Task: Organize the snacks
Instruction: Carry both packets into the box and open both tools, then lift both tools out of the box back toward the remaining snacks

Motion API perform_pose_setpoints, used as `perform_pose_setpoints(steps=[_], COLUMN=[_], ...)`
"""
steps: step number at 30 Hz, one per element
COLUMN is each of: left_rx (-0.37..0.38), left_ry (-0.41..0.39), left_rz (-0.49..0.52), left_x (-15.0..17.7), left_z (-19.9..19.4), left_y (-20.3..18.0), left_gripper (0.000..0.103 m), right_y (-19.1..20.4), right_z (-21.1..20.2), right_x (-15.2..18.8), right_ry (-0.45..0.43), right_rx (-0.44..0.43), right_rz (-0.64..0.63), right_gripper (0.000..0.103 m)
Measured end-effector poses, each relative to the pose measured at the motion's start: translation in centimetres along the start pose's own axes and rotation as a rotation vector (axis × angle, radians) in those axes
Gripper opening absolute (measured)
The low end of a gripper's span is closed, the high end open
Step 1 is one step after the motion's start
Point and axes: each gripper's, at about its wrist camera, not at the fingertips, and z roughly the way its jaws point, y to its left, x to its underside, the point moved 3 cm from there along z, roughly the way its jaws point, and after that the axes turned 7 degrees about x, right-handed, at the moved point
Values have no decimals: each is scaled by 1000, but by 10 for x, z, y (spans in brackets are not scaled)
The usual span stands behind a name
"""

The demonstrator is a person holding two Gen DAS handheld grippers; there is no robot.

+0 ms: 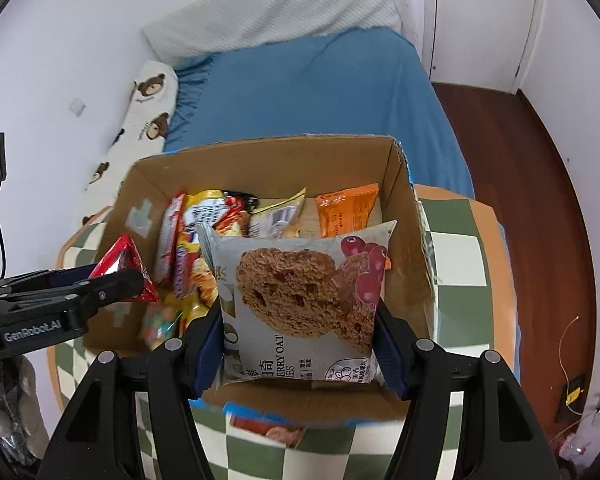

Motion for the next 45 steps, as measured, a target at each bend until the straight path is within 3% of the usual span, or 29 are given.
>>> perform_pose_setpoints(steps=[4, 5, 6, 8, 11, 14, 18, 27, 45], left_rx=[-38, -76, -100, -99, -94, -117, -95, -84, -135], left_ry=[33, 39, 44, 54, 68, 62, 69, -5, -277], left_rz=[-21, -25, -25, -33, -20, -6, -25, -18, 80], left_x=[-12, -15, -17, -19, -20, -18, -13, 8, 77], left_z=[23, 28, 31, 37, 43, 47, 50, 28, -74], left_y=[10, 13, 15, 18, 19, 20, 22, 12, -18], left_gripper=[59, 59, 61, 67, 93, 94, 101, 101, 101], right_y=[4, 4, 3, 3, 1, 0, -2, -4, 12], right_z=[43, 55, 63, 77, 88, 92, 89, 67, -35], right_x=[-10, -13, -11, -12, -12, -12, -10, 4, 51], right_ry=[63, 93, 118, 146, 170, 171, 166, 99, -119], right_rx=[-4, -6, 1, 27, 40, 51, 62, 117, 120], right_rz=[17, 26, 34, 30, 34, 32, 36, 14, -6], right_gripper=[70, 76, 89, 98, 98, 98, 99, 99, 99])
